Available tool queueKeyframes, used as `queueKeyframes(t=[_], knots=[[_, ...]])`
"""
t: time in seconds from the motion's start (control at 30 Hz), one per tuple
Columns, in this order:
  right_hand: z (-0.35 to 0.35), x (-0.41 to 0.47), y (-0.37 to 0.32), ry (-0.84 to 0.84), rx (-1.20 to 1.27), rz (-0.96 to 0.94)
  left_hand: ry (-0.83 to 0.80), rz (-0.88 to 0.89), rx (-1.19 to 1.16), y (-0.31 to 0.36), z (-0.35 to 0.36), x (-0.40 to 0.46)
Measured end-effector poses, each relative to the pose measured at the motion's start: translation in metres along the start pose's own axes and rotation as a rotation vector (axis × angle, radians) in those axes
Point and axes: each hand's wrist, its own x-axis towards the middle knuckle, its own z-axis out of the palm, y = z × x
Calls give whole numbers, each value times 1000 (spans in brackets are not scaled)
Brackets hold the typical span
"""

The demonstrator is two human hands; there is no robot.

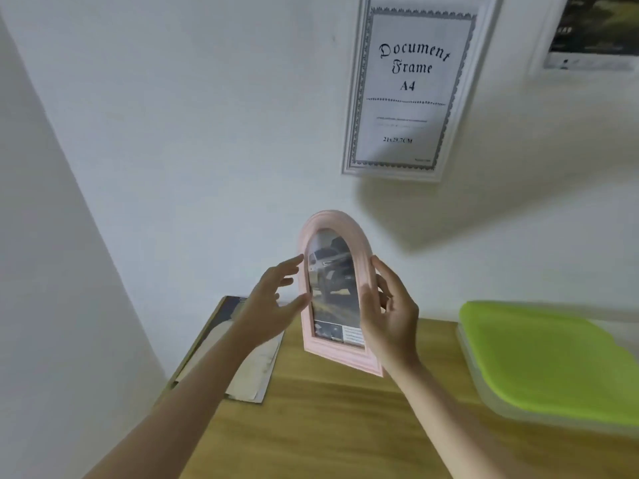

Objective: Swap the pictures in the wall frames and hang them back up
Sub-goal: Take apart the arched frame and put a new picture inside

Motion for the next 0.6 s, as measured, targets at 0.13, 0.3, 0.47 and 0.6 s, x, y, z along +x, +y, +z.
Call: queueKeyframes(t=[0.13,0.3,0.47,0.6], knots=[[-11,-48,2,-17,-71,41,-66,28,-140,36,30,-19],[-21,-83,-8,-60,-94,16,-33,-57,-99,56,51,-33],[-26,-99,-13,-156,-45,6,78,-141,-161,55,53,-47],[-33,-106,-14,-259,-35,-5,118,-188,-126,54,53,-54]])
